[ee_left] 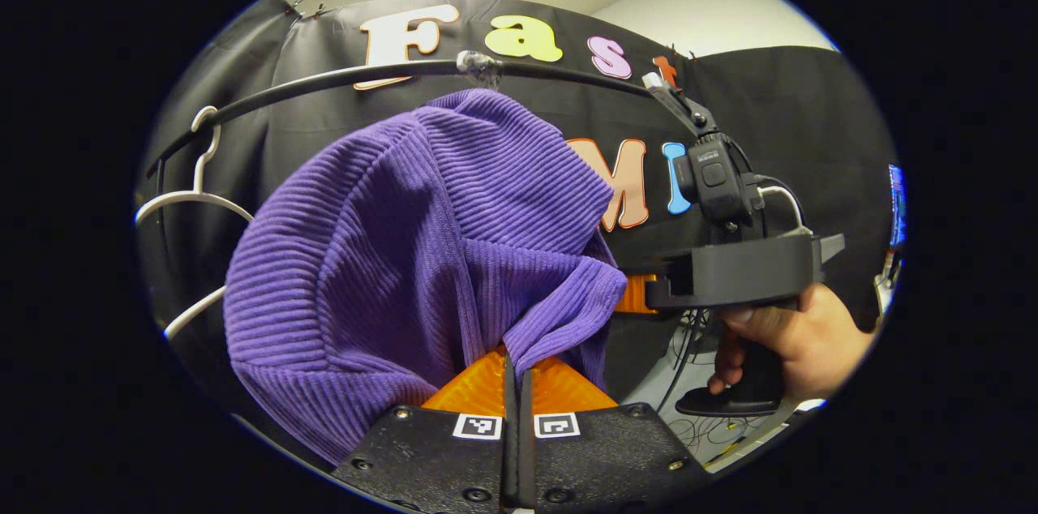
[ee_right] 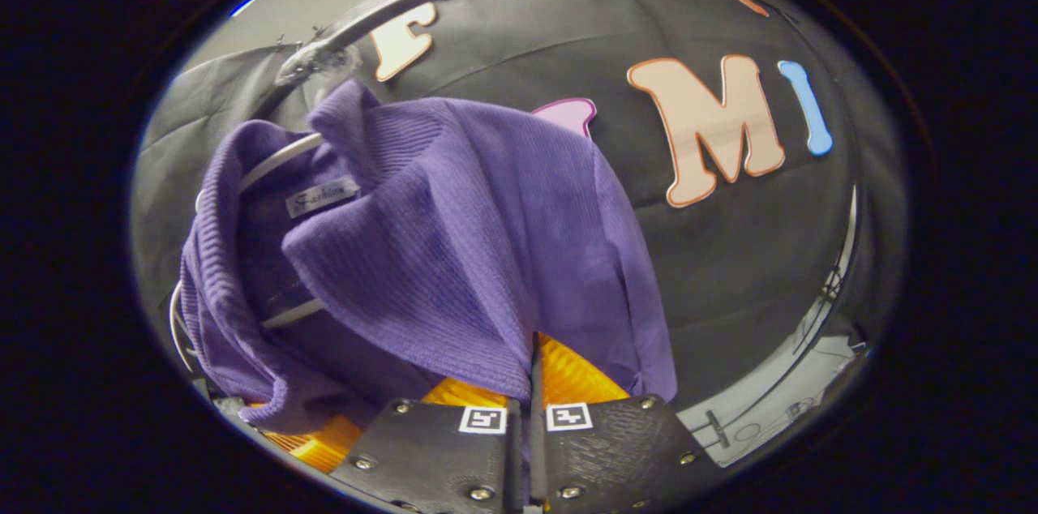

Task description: Grasp the clothes on the hanger with both hands and then place them into the laundry hamper below.

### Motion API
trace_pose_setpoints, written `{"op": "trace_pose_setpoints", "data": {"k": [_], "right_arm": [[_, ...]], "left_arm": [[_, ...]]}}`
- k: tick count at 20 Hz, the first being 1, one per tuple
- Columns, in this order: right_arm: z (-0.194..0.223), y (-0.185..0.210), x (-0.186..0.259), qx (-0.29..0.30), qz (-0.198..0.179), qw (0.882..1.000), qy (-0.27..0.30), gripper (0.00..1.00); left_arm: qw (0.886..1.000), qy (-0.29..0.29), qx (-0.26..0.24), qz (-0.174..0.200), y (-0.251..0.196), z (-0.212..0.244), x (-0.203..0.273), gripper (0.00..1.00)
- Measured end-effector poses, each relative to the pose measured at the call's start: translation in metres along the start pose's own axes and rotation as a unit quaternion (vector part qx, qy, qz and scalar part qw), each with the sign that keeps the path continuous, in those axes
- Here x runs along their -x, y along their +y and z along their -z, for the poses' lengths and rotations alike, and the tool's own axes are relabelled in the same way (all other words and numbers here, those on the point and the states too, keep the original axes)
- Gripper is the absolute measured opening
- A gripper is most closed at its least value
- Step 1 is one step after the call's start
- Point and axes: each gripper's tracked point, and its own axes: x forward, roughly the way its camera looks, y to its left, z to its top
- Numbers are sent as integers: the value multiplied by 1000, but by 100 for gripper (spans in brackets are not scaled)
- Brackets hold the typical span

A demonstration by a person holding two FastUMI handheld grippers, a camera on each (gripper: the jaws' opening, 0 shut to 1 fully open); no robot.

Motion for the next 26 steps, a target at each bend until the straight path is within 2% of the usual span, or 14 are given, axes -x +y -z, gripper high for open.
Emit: {"op": "trace_pose_setpoints", "data": {"k": [4, 9, 14, 15, 17, 19, 21, 26], "right_arm": [[-2, 12, 24, 24, -16, 1000, 9, 4], [-13, 11, 52, 44, -21, 999, 0, 4], [-28, 1, 74, 86, -6, 996, -12, 4], [-31, -2, 77, 92, -4, 996, -13, 4], [-40, -8, 82, 102, 3, 995, -18, 4], [-50, -11, 85, 103, 2, 994, -25, 4], [-60, -23, 83, 101, 17, 994, -32, 4], [-87, -52, 63, 85, 43, 995, -43, 4]], "left_arm": [[1000, 9, 14, -16, -2, -16, 27, 0], [999, -17, 31, -20, -11, -57, 64, 1], [998, -27, 34, -36, -5, -89, 91, 0], [998, -25, 36, -40, -3, -93, 95, 2], [998, -26, 35, -54, 8, -104, 103, 0], [997, -23, 35, -72, 22, -109, 110, 2], [995, -27, 34, -89, 39, -119, 118, 2], [987, -40, 17, -155, 99, -135, 124, 0]]}}
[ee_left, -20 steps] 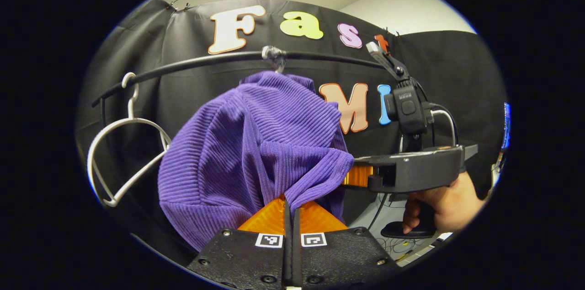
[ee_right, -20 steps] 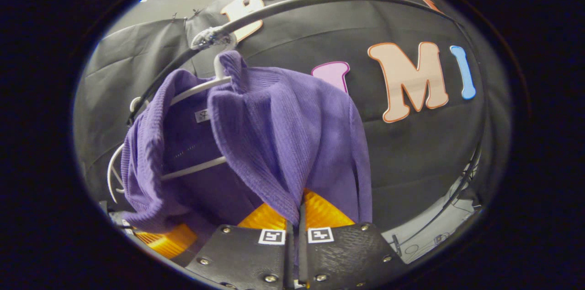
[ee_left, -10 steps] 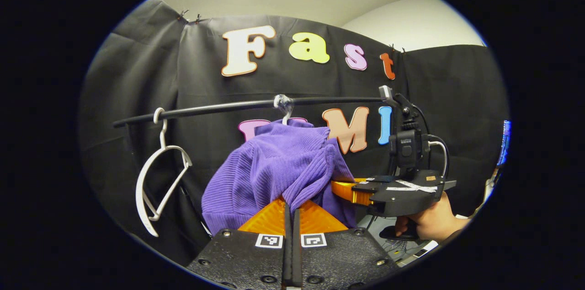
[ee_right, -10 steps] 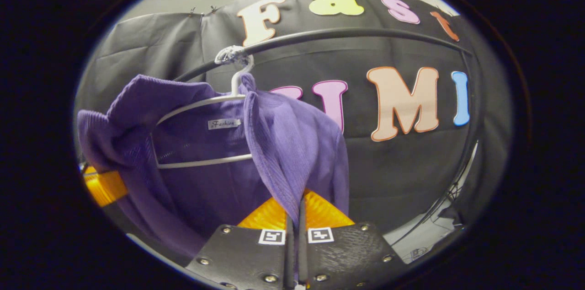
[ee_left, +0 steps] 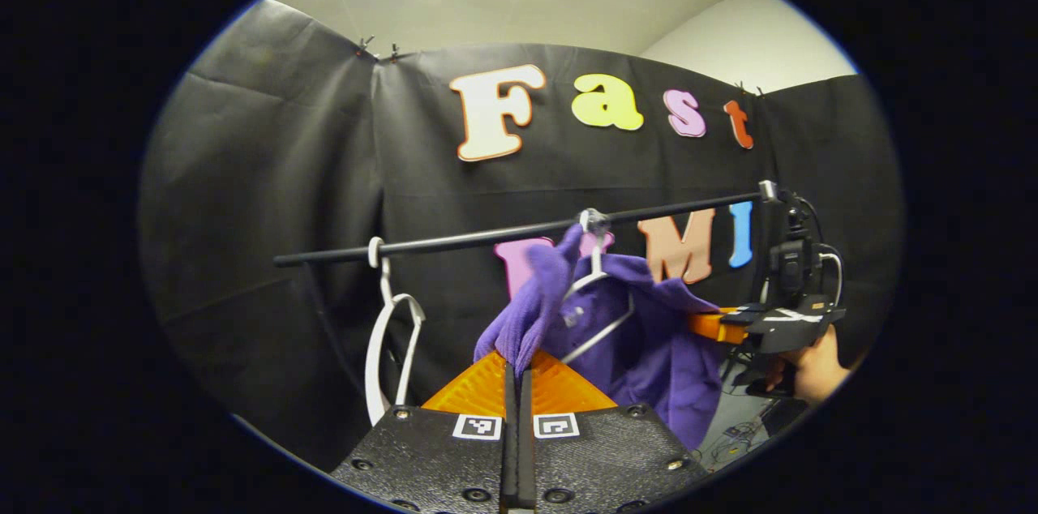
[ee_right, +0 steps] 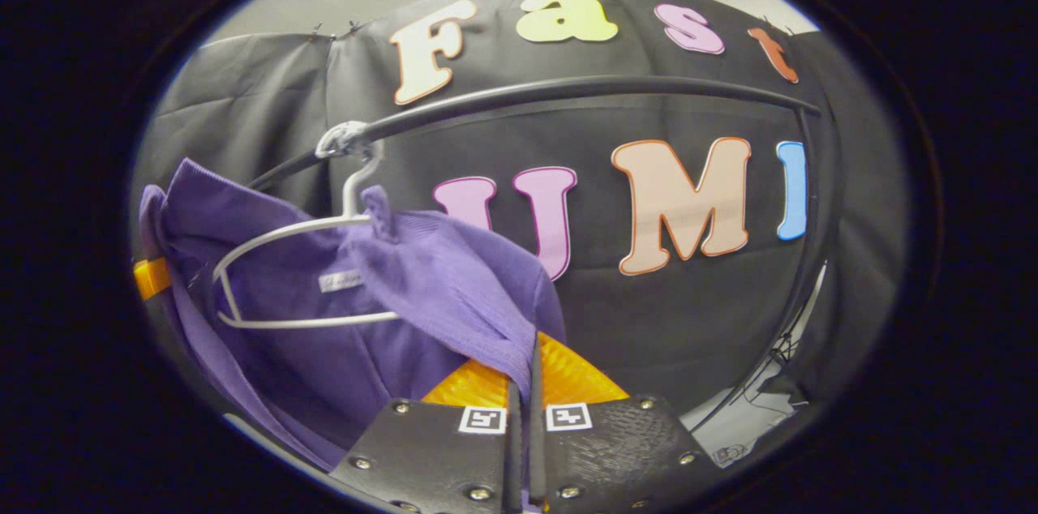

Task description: Grasp the clothes on the hanger with both hands and then place them into the laundry hamper below.

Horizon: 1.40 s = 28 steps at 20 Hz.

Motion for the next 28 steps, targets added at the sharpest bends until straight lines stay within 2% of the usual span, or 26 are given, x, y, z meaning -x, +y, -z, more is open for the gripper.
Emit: {"op": "trace_pose_setpoints", "data": {"k": [7, 13, 14, 16, 19, 21, 26, 28], "right_arm": [[-40, -26, -41, 13, 39, 998, -39, 4], [-64, -43, -79, -11, 82, 993, -81, 5], [-65, -46, -87, -17, 88, 993, -83, 0], [-64, -51, -102, -22, 96, 992, -81, 4], [-59, -57, -118, -22, 100, 992, -79, 0], [-48, -61, -129, -21, 106, 992, -67, 4], [-24, -70, -150, -12, 120, 992, -33, 4], [-18, -72, -152, -9, 121, 992, -26, 4]], "left_arm": [[1000, 3, 2, -23, 36, 4, -33, 0], [999, -15, -18, -43, 66, -2, -63, 0], [999, -10, -15, -41, 67, 1, -70, 0], [999, -3, -11, -34, 63, 7, -82, 0], [1000, 5, -10, -28, 61, 23, -93, 0], [999, 10, -12, -35, 69, 34, -97, 0], [998, 36, 8, -52, 97, 72, -106, 0], [998, 41, 10, -48, 100, 90, -109, 0]]}}
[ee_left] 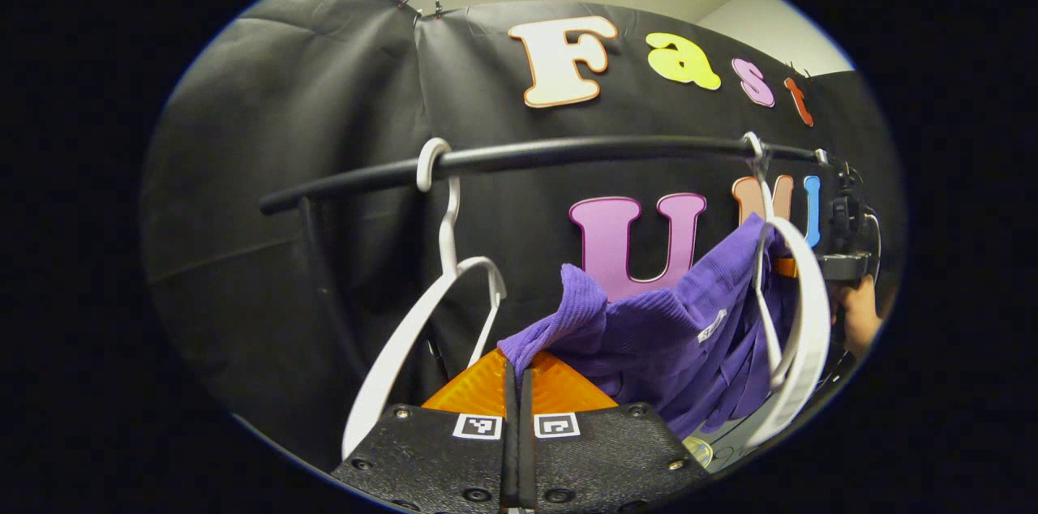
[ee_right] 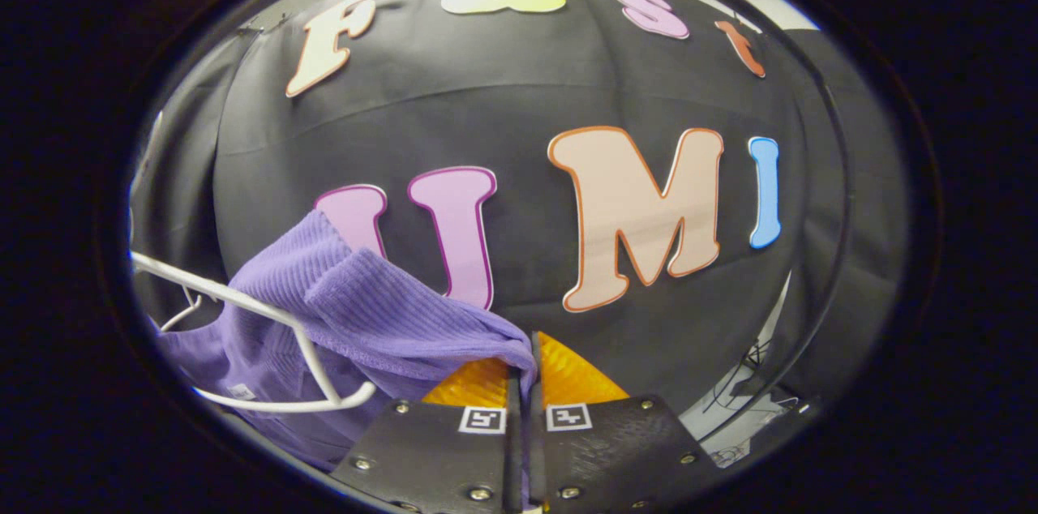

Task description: Grasp the clothes on the hanger with both hands and then place them into the laundry hamper below.

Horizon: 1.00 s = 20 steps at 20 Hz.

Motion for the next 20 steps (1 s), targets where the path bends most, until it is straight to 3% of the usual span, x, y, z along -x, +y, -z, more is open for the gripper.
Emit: {"op": "trace_pose_setpoints", "data": {"k": [7, 8, 10, 14, 15, 16, 20], "right_arm": [[42, -15, -1, 1, 42, 999, -1, 4], [51, -17, 1, -3, 44, 999, 4, 0], [70, -20, 0, -2, 48, 999, 18, 4], [112, -14, 11, 6, 43, 998, 51, 4], [117, -13, 15, 5, 42, 998, 51, 0], [120, -11, 21, 4, 40, 998, 52, 4], [126, -6, 50, 3, 30, 998, 53, 0]], "left_arm": [[999, 15, 21, 29, -13, 52, -13, 0], [999, 16, 23, 32, -15, 56, -14, 0], [999, 18, 21, 39, -18, 63, -17, 0], [998, 26, 26, 46, -25, 85, -14, 0], [998, 28, 24, 44, -26, 91, -14, 0], [998, 29, 25, 43, -26, 95, -12, 0], [998, 32, 27, 38, -27, 105, 4, 0]]}}
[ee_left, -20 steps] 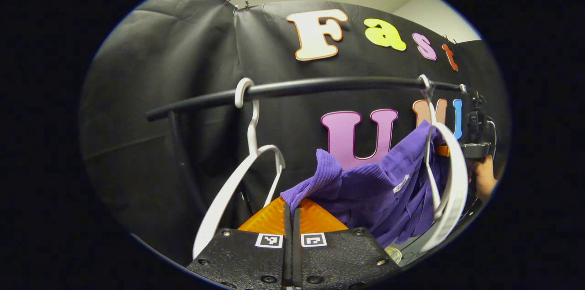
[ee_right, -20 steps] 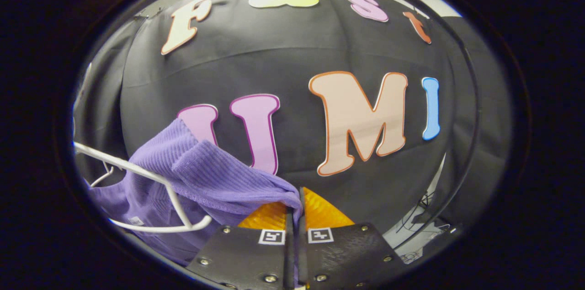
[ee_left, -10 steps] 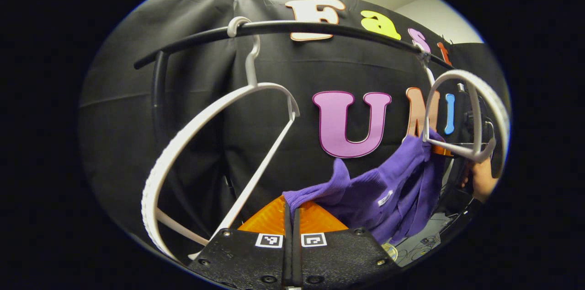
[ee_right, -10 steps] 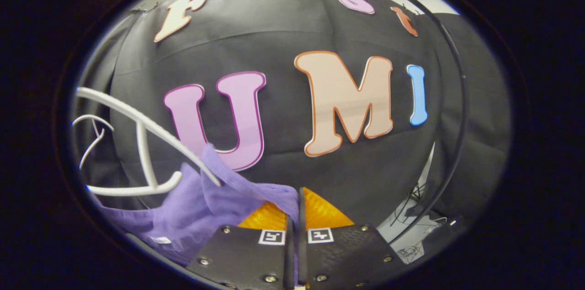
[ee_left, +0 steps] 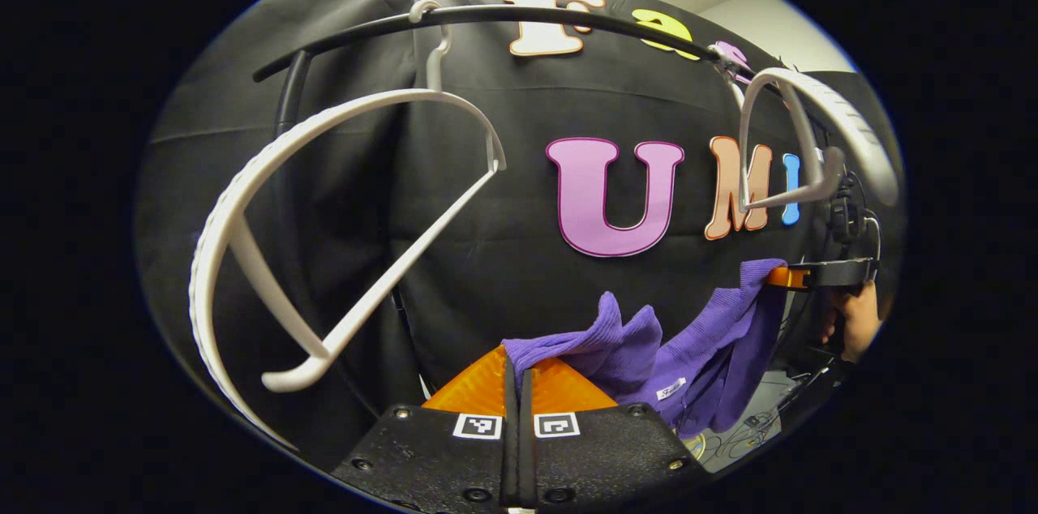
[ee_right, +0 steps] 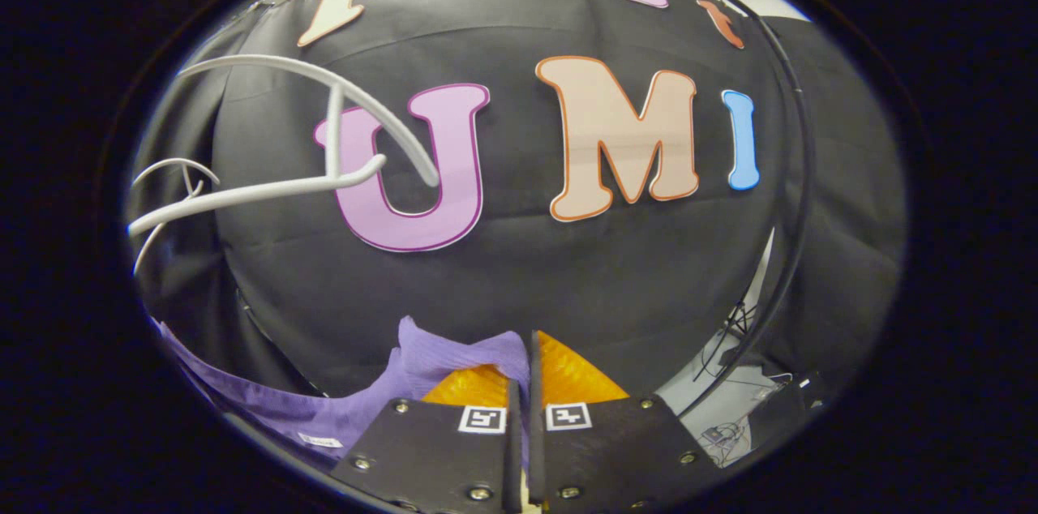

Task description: Grasp the clothes on the hanger with both hands and then place them into the laundry hamper below.

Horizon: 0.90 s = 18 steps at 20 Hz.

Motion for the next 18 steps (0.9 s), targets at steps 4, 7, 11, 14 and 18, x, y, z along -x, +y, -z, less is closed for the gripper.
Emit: {"op": "trace_pose_setpoints", "data": {"k": [4, 7, 11, 14, 18], "right_arm": [[10, -1, 40, 1, -14, 1000, 5, 0], [10, -1, 75, 8, -29, 1000, -1, 0], [7, -3, 130, 18, -48, 999, -15, 0], [6, -6, 168, 21, -62, 998, -21, 4], [3, -6, 220, 11, -83, 996, -33, 4]], "left_arm": [[1000, 1, 4, -11, -1, 4, 29, 0], [1000, -5, 5, -18, -5, 1, 59, 0], [1000, -15, 5, -21, -14, -8, 98, 0], [999, -24, 8, -20, -27, -18, 124, 0], [999, -38, 8, -7, -50, -34, 155, 1]]}}
